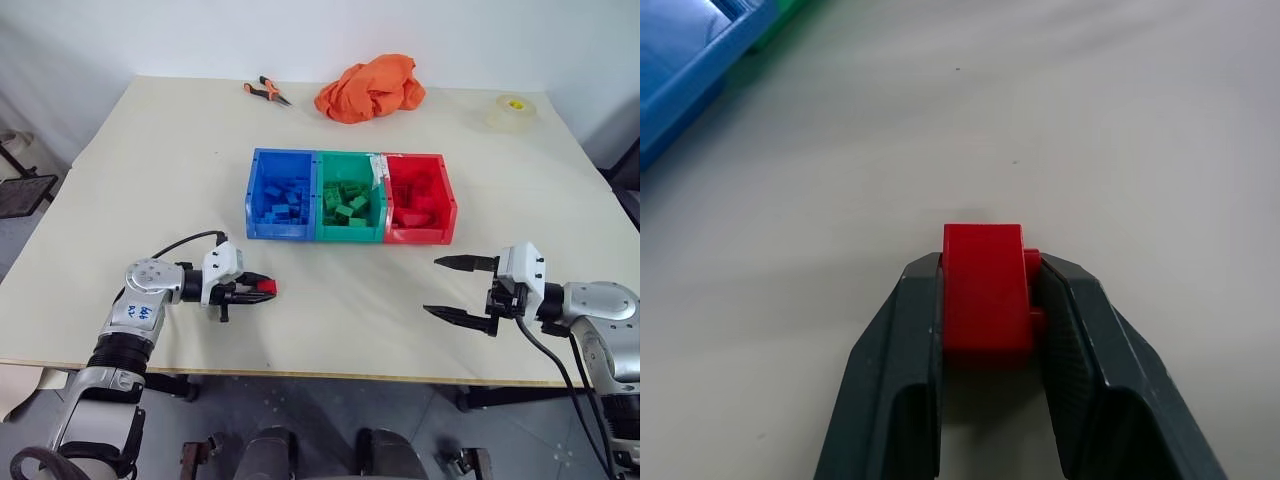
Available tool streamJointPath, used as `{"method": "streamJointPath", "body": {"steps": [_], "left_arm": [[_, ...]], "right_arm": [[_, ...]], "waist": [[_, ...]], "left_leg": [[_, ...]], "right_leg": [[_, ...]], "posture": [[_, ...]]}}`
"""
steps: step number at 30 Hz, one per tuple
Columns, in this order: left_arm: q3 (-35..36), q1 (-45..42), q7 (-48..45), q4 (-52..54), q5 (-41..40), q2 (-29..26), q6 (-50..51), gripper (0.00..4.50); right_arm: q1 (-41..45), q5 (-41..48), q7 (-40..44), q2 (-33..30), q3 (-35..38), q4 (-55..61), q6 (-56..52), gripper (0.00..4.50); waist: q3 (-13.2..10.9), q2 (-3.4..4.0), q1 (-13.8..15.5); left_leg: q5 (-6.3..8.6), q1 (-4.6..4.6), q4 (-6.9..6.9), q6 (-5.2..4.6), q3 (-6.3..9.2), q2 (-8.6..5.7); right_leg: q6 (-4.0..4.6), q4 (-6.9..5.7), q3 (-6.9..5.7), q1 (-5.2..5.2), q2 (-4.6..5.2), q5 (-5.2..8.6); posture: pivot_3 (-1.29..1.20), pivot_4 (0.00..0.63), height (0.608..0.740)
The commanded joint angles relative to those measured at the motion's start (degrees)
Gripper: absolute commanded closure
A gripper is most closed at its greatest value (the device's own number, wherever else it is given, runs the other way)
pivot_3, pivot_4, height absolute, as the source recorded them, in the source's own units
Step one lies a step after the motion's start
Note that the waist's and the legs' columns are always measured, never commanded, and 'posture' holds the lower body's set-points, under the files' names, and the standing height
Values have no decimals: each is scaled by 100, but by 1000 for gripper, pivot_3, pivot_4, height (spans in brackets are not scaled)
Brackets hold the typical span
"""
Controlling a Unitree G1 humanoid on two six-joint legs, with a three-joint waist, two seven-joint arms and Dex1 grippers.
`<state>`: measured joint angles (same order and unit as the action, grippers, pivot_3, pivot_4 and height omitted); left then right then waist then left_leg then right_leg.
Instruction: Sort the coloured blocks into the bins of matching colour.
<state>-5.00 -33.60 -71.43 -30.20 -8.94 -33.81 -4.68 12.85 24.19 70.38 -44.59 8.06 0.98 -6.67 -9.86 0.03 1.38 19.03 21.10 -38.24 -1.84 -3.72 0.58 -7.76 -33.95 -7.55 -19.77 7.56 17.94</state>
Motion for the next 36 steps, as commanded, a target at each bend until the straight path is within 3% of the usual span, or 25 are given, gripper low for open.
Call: {"method": "streamJointPath", "body": {"steps": [1,8,16,25,34,36], "left_arm": [[39,-429,75,157,-160,258,101,3571],[-2,-1808,1275,-591,101,1558,295,3571],[177,-3526,2704,-2793,337,3027,-312,3571],[601,-4749,3978,-4350,495,3686,-823,3571],[820,-4790,3652,-4437,541,3740,-939,617],[851,-4751,3565,-4428,546,3684,-981,617]], "right_arm": [[-10,125,-66,-92,246,158,43,0],[-298,140,-255,-42,387,387,44,0],[-729,198,-543,8,572,768,19,0],[-1215,284,-870,57,689,1214,-18,0],[-1396,337,-924,-10,795,1269,8,0],[-1268,311,-895,-18,725,1161,19,0]], "waist": [[0,0,22],[2,-7,87],[-1,-12,47],[-4,-17,31],[-4,-17,32],[-4,-17,26]], "left_leg": [[0,1,-2,0,2,-1],[0,6,-9,-8,12,-10],[1,5,-2,-10,-4,-20],[0,5,2,-11,-1,-33],[-2,6,3,-13,-1,-34],[-2,6,3,-13,-1,-34]], "right_leg": [[0,0,-1,1,0,0],[-6,2,-8,9,4,-3],[-8,12,-6,5,3,-4],[-8,17,-7,6,6,-4],[-8,18,-7,5,9,-4],[-8,18,-7,5,8,-4]], "posture": [[0,150,740],[0,150,740],[0,150,740],[0,150,740],[0,150,740],[0,150,740]]}}
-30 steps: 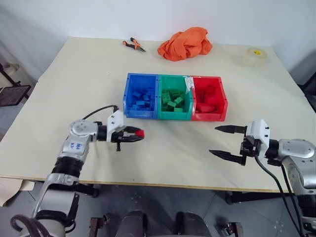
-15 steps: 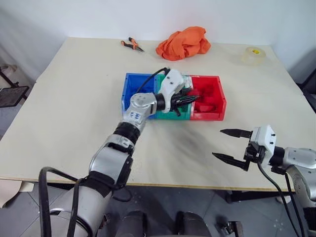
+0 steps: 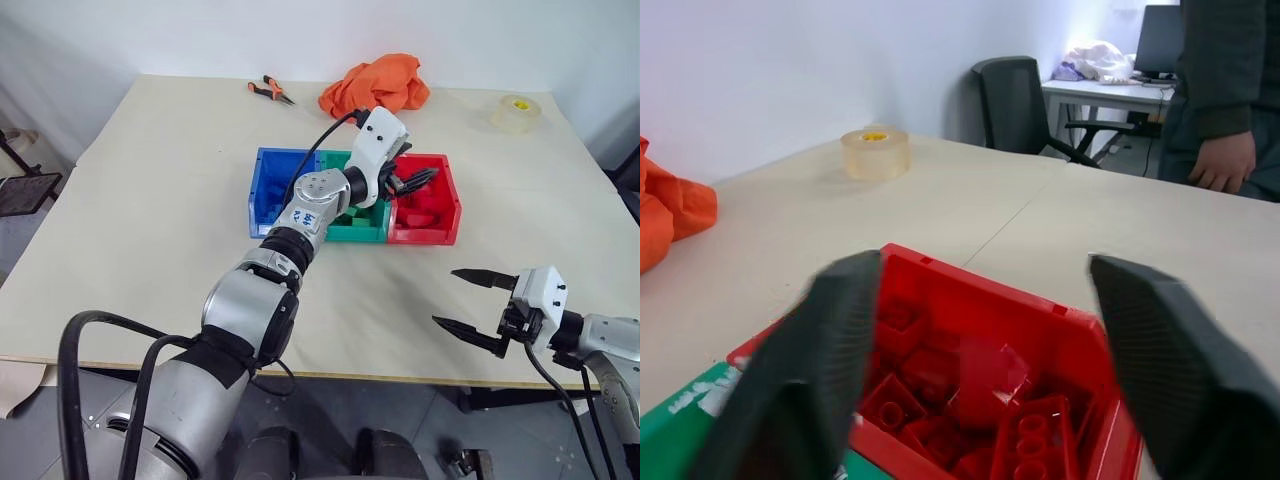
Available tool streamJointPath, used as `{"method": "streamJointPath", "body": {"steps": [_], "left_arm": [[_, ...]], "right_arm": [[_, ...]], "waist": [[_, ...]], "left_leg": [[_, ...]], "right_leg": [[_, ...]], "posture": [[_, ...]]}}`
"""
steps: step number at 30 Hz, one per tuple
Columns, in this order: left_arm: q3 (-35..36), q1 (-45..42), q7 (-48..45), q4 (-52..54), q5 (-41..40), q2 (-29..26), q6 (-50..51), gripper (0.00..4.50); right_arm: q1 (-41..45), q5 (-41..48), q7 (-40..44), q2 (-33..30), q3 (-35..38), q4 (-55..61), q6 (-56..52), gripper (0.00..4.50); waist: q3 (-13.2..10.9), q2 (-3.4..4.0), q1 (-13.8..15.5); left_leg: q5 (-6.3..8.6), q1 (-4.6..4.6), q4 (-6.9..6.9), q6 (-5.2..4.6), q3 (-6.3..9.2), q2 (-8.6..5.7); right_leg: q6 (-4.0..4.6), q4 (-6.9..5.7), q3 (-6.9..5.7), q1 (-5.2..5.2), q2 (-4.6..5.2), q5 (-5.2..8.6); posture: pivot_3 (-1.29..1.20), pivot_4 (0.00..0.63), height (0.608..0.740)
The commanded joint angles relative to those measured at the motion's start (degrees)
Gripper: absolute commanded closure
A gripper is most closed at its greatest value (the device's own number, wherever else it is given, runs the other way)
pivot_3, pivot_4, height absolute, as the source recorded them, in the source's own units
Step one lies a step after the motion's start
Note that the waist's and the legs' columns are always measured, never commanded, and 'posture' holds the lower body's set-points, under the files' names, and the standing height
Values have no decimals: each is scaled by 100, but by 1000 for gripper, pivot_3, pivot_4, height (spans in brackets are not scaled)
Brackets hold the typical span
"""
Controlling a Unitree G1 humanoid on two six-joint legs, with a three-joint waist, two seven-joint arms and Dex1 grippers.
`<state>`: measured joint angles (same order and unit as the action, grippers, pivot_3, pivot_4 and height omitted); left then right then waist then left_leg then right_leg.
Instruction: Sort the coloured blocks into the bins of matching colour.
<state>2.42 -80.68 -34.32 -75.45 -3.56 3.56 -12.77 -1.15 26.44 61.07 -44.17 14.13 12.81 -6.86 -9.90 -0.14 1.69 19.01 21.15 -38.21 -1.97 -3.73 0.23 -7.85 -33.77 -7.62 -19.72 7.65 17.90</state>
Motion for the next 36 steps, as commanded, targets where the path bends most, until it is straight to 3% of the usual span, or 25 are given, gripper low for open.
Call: {"method": "streamJointPath", "body": {"steps": [1,7,10,17,22,27,36], "left_arm": [[133,-41,-167,102,0,-82,-169,617],[345,-49,-643,289,-145,-489,-164,617],[447,218,-1797,736,-427,-910,-70,617],[286,1679,-3459,2791,-833,-2207,1225,617],[232,2859,-3592,4717,-1155,-2861,2357,617],[-9,3607,-3106,6220,-1411,-2696,3200,617],[-339,3979,-2645,6788,-1466,-2492,3585,617]], "right_arm": [[209,77,56,-58,78,-74,47,0],[655,3,215,-31,-144,-408,100,0],[786,-8,305,-34,-197,-546,141,0],[1262,-120,590,-47,-409,-1049,255,0],[1481,-160,784,-65,-514,-1338,305,0],[1567,-144,1054,-190,-511,-1438,271,0],[1137,-68,1167,-462,-163,-1302,174,0]], "waist": [[0,0,-8],[0,0,-21],[1,2,-31],[3,5,-73],[2,5,-17],[2,5,30],[3,6,-37]], "left_leg": [[0,0,0,0,-1,0],[-1,-1,0,2,-1,0],[-2,0,1,4,-2,-1],[-3,-3,-2,5,-1,6],[-3,4,-10,5,11,27],[1,5,-25,-2,53,16],[0,2,-21,0,45,16]], "right_leg": [[0,0,1,0,0,0],[0,-3,0,-3,-3,0],[0,-6,0,-7,-4,0],[1,-14,2,-9,-7,0],[1,-17,4,-7,-7,0],[0,-16,7,19,-1,-1],[0,-10,8,20,-6,0]], "posture": [[0,150,740],[0,150,740],[0,150,740],[0,150,740],[0,150,740],[0,150,740],[0,150,740]]}}
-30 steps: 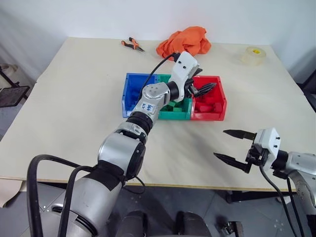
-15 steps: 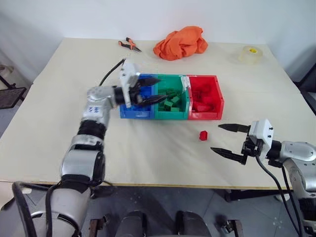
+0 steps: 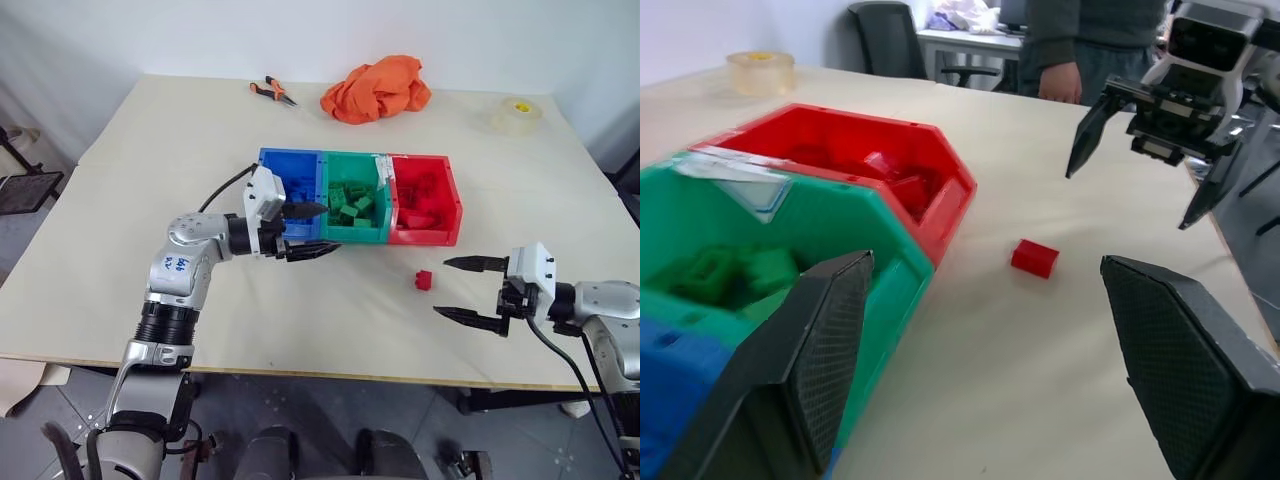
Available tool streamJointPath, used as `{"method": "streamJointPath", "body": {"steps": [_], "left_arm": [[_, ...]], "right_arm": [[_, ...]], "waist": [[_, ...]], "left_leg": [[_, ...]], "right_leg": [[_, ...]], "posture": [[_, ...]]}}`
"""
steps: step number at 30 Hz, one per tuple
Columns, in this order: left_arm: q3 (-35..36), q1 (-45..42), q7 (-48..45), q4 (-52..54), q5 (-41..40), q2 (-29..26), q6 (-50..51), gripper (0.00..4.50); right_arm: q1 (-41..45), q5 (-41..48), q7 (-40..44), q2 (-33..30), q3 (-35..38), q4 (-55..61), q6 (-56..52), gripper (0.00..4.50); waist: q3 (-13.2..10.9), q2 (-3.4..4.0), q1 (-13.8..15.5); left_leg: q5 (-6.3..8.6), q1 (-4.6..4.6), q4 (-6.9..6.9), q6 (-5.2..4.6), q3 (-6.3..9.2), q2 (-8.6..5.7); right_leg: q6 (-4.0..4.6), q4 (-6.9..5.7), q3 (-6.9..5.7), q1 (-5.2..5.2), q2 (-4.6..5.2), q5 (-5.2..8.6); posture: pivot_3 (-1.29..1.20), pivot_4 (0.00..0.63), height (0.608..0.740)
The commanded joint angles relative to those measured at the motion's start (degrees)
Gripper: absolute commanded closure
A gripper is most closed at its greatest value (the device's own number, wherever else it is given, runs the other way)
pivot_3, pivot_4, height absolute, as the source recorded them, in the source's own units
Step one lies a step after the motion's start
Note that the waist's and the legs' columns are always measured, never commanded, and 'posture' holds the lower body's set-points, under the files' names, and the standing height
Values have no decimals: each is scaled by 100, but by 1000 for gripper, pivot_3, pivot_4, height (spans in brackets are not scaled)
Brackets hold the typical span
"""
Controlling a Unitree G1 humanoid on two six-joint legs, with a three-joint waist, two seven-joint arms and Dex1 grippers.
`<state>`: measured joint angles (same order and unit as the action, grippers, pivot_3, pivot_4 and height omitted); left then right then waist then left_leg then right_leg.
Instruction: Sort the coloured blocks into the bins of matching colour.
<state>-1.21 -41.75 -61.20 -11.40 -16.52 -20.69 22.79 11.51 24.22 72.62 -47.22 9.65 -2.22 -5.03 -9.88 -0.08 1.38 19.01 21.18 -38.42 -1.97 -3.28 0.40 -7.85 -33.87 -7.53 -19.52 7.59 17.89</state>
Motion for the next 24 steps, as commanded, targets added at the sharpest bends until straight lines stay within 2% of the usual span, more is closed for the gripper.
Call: {"method": "streamJointPath", "body": {"steps": [1,8,11,17,24], "left_arm": [[108,209,-57,477,-280,-157,27,617],[666,1289,-1316,480,-714,-1267,-921,617],[883,1599,-1839,333,-1004,-1483,-1320,617],[1194,2098,-2543,133,-1329,-1772,-1816,617],[1366,2586,-2540,349,-1569,-1780,-1863,617]], "right_arm": [[-231,165,-3,-186,345,252,-45,0],[-618,32,-274,-315,458,345,-402,0],[-531,-99,-500,-252,352,271,-567,0],[-171,-347,-1005,48,-22,45,-852,0],[469,-671,-1216,533,-531,-655,-707,0]], "waist": [[1,1,-9],[5,8,-26],[5,10,-5],[6,11,-16],[6,15,-62]], "left_leg": [[0,-1,3,0,-7,4],[-1,-11,15,5,-27,18],[0,-11,13,6,-30,17],[2,-9,14,6,-23,12],[2,-10,18,7,-27,15]], "right_leg": [[0,2,3,-1,-2,0],[3,4,11,-8,-6,1],[4,6,14,-10,-3,2],[4,7,13,-10,4,2],[5,0,13,-15,2,2]], "posture": [[0,150,740],[0,150,740],[0,150,740],[0,150,740],[0,150,740]]}}
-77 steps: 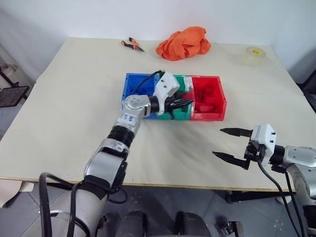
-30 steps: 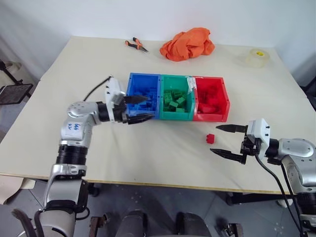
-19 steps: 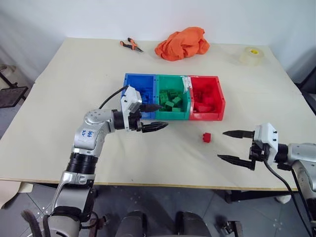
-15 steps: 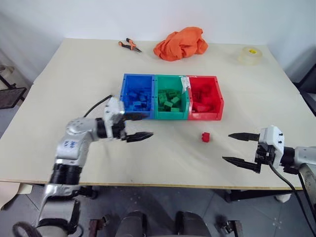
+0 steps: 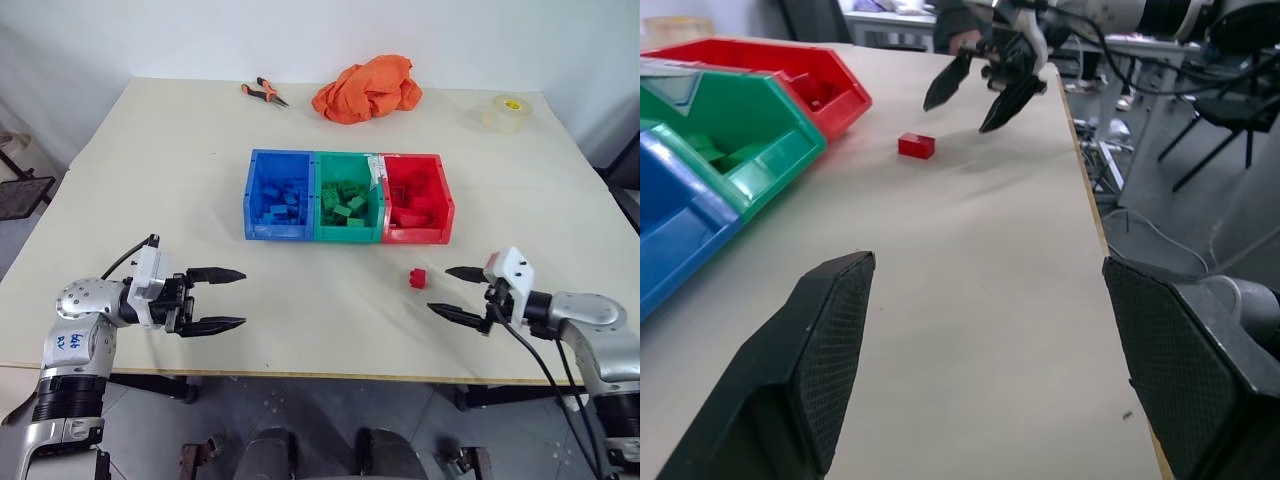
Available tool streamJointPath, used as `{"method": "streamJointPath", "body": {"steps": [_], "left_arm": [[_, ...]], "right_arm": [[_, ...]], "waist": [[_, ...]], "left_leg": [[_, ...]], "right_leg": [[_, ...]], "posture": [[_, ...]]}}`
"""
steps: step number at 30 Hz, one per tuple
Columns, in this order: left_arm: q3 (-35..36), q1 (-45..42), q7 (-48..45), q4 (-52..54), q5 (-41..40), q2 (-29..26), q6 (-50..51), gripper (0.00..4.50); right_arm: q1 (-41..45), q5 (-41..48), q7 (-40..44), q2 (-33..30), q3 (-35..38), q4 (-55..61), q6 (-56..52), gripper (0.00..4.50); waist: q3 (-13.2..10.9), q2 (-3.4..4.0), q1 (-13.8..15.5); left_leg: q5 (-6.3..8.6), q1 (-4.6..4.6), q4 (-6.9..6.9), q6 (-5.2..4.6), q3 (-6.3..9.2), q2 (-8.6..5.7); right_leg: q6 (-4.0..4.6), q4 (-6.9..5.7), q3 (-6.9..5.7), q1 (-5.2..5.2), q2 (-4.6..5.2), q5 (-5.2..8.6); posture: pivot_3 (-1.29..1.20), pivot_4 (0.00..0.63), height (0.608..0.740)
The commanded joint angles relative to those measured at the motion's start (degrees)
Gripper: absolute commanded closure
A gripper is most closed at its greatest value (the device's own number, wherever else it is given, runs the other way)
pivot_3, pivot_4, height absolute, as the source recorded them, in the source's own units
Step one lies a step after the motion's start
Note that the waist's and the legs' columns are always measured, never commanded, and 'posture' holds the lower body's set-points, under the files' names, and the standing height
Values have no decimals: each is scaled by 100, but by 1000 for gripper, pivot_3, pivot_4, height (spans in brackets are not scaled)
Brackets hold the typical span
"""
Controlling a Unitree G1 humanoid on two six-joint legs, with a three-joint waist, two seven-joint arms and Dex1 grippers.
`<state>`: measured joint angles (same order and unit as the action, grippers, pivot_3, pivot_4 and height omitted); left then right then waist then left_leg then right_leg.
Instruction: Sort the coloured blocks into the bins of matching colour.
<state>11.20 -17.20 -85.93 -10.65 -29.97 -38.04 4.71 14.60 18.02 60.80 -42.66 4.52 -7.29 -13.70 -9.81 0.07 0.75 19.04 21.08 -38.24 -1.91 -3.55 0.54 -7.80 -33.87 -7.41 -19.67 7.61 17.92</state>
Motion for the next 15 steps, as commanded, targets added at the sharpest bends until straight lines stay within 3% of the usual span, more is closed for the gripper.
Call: {"method": "streamJointPath", "body": {"steps": [1,13,15], "left_arm": [[147,227,-30,378,-273,-36,-27,617],[382,981,599,1364,-549,-75,274,617],[392,1033,673,1437,-564,-78,293,578]], "right_arm": [[296,-113,-94,192,-83,-336,213,0],[1161,-598,-188,788,-442,-1950,847,0],[1180,-630,-250,815,-448,-1992,846,393]], "waist": [[0,0,2],[3,5,-123],[4,4,-129]], "left_leg": [[0,1,0,0,1,0],[0,-4,2,2,5,5],[0,-6,2,2,5,5]], "right_leg": [[0,-1,-1,-1,0,0],[1,-5,1,2,-3,0],[1,-5,3,4,-2,0]], "posture": [[0,150,740],[0,150,740],[0,150,740]]}}
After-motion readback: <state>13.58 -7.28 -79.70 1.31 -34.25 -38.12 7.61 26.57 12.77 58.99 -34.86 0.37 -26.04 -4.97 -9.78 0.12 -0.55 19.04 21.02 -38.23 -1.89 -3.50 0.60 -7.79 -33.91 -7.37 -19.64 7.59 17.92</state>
